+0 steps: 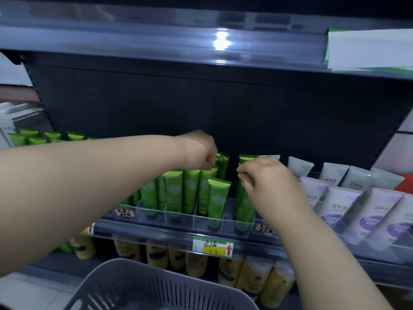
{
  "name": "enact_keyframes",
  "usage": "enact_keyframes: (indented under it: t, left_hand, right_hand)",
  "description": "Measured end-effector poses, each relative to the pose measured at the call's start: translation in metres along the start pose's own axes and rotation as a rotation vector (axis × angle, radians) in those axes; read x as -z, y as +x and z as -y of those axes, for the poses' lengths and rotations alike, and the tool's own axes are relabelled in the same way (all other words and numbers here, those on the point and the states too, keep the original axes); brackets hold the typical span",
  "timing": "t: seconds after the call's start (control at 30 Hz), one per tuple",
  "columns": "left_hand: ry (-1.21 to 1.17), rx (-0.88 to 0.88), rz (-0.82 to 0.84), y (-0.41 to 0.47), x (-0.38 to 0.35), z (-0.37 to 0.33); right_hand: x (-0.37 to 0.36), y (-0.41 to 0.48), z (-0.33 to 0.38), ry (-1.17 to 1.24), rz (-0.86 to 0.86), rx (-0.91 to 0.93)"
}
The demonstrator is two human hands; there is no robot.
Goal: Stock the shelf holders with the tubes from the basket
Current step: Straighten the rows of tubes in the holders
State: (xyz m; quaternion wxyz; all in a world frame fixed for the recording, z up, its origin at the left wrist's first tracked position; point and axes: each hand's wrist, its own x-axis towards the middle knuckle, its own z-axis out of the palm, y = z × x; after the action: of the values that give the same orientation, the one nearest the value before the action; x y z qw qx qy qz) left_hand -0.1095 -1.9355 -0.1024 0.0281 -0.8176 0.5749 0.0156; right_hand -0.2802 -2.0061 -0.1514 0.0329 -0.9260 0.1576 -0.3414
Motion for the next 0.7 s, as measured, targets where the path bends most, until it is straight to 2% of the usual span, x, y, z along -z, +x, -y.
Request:
enact_keyframes:
  t: [0.1, 0.23, 0.5, 0.7]
  left_hand:
    - [0.019, -0.003, -0.039, 0.005, 0.000, -0.003]
    - [-0.079, 0.018, -0.088, 0.010, 0.002, -0.009]
    - [-0.217, 0.030, -0.059, 0.012, -0.002, -0.012]
    - [-0.230, 0.049, -0.044, 0.010, 0.006, -0.004]
  right_hand:
    - [-0.002, 0.000, 0.001, -0.014, 0.018, -0.011]
    - [-0.003, 0.000, 0.000, -0.037, 0.018, -0.009]
    - [-0.002, 0.000, -0.008, -0.032, -0.014, -0.035]
    - [-0.002, 0.000, -0.006, -0.034, -0.015, -0.039]
